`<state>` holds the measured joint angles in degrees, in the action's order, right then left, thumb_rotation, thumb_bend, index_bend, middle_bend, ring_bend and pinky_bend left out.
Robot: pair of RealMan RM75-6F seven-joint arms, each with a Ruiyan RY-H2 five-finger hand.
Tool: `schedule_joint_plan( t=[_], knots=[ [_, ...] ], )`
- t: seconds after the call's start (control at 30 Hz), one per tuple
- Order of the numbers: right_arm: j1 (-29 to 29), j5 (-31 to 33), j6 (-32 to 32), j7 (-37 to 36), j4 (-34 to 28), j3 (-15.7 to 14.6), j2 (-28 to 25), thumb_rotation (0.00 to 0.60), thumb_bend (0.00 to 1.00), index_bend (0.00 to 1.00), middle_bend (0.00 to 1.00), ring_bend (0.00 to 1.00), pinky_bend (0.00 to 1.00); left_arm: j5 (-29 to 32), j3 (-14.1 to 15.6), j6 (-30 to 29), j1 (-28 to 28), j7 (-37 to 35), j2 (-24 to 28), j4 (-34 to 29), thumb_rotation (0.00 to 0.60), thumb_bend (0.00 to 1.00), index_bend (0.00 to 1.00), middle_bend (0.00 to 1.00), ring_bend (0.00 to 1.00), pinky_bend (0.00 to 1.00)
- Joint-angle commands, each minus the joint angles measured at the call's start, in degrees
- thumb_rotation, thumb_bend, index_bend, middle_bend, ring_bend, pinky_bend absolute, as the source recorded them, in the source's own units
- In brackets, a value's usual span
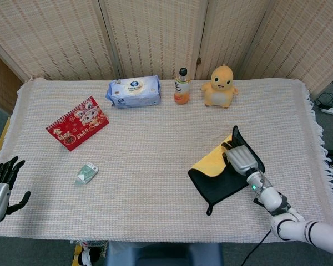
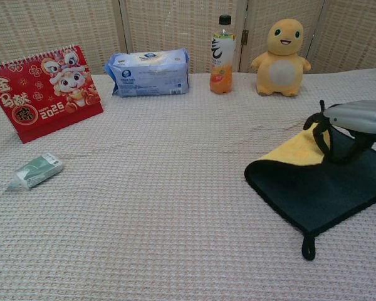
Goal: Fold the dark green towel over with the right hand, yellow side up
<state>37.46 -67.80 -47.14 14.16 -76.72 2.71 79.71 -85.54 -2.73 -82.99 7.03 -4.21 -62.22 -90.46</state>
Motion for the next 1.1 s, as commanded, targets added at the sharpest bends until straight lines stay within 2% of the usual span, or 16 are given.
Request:
schedule_joint_plan(
  t=[0.03, 0.27, 1.1],
  knots=[
    [-2.73, -2.26, -1.3, -2.53, -1.74, -2.6, -1.76, 0.6, 0.45, 0.62, 0.18, 0.11, 0.0, -0.11, 0.09, 0.01, 0.01, 0.15, -0.06, -0.06, 0.6, 0.44, 0.0, 0.0, 0.0, 0.0],
    [-5.55, -7.45, -2.73, -7.81, -1.61, -5.52, -2.35, 0.6, 0.45, 0.62, 0.19, 0.11, 0.0, -0.2, 0.23, 0.06, 0.02, 0.53, -0.16, -0.25, 0.6, 0.44, 0.0, 0.0, 0.0, 0.0],
    [-6.09, -11.76, -2.17, -12.47, -9.47, -5.64, -3.79, 0.6, 0.45, 0.62, 0.19, 0.11, 0.0, -0.87, 0.33, -0.96, -0.34, -0.28, 0.44, -0.72, 0.6, 0.44, 0.0, 0.0, 0.0, 0.0]
  ],
)
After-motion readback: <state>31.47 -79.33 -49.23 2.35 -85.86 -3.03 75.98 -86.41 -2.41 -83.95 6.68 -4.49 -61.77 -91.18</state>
